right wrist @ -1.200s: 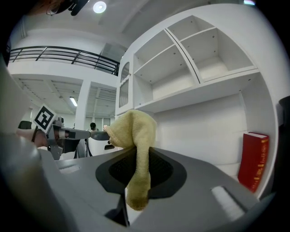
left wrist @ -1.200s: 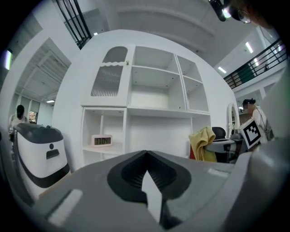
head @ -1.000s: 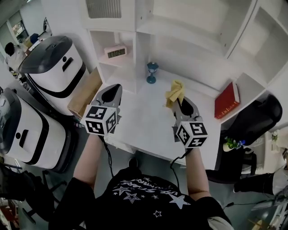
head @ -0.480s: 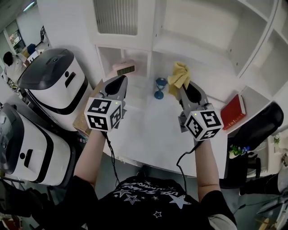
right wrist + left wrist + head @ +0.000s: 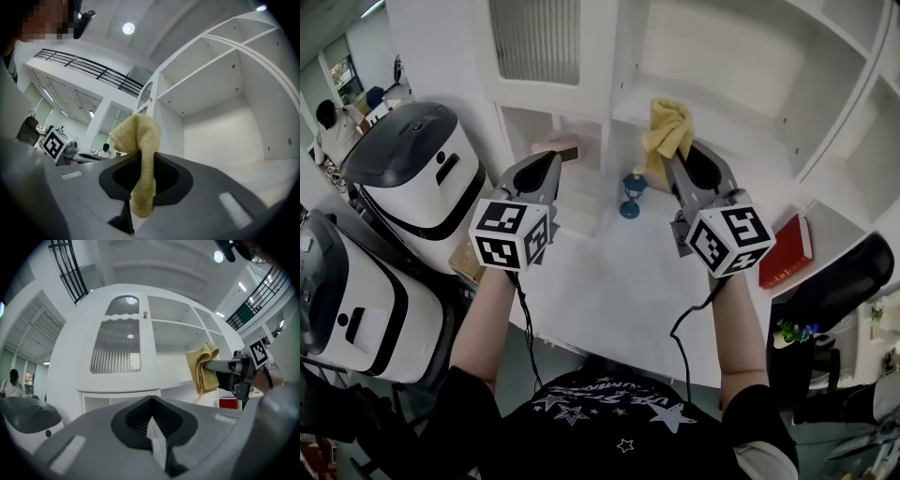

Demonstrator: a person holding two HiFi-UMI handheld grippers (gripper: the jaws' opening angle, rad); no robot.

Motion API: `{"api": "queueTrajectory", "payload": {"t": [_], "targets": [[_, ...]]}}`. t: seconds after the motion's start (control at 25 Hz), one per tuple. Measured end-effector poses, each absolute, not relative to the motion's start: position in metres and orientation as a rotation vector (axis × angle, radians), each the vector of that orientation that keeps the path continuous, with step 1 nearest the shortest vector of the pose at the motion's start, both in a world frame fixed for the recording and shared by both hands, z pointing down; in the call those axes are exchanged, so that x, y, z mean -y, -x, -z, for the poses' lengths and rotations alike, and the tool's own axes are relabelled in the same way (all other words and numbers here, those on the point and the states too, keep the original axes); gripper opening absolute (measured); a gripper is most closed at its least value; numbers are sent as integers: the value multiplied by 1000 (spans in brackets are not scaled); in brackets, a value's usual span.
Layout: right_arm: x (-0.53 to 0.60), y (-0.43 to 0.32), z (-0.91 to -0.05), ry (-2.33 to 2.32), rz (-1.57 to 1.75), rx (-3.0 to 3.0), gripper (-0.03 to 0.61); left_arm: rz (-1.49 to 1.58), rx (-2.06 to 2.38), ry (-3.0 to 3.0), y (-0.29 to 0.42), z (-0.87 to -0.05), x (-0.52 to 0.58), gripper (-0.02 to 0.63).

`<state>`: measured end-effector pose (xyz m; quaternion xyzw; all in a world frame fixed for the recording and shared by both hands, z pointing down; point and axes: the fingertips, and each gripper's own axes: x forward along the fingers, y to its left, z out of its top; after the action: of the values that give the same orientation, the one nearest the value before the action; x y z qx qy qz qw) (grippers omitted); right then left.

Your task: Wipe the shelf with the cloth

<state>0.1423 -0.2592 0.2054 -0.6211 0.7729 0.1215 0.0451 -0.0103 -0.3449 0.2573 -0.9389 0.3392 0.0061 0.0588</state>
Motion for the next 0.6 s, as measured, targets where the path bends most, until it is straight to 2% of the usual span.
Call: {"api": "queueTrajectory", "payload": {"t": [0.6], "targets": [[313,-149,-113,1637,-600,-2482,84,-79,-1186,2683,-18,-202,345,2]]}}
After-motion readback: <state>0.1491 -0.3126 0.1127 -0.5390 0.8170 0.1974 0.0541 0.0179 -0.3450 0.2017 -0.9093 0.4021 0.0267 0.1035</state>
